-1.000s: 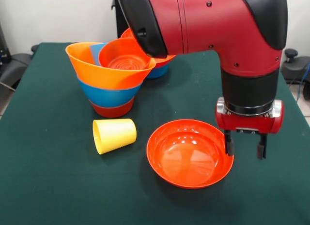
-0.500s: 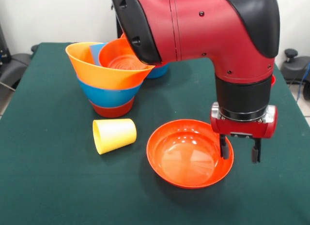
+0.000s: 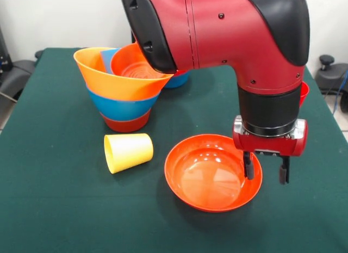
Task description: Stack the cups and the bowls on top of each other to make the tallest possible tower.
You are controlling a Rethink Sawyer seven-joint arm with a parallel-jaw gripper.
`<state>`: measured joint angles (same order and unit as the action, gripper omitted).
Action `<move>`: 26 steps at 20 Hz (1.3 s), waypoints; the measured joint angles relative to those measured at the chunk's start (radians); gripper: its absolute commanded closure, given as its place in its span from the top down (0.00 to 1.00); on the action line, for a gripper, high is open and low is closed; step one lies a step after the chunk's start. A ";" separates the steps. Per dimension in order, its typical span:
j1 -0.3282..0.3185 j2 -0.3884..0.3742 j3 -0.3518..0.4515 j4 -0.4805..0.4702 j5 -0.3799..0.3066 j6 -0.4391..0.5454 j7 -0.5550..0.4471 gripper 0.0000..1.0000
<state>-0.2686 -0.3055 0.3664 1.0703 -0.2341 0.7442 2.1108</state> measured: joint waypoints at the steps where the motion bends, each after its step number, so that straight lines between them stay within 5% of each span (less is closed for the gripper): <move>1: -0.001 0.002 0.000 0.000 -0.001 0.000 0.000 1.00; 26: -0.032 0.063 0.000 -0.007 -0.012 0.000 0.000 1.00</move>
<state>-0.3003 -0.2425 0.3664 1.0638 -0.2464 0.7440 2.1108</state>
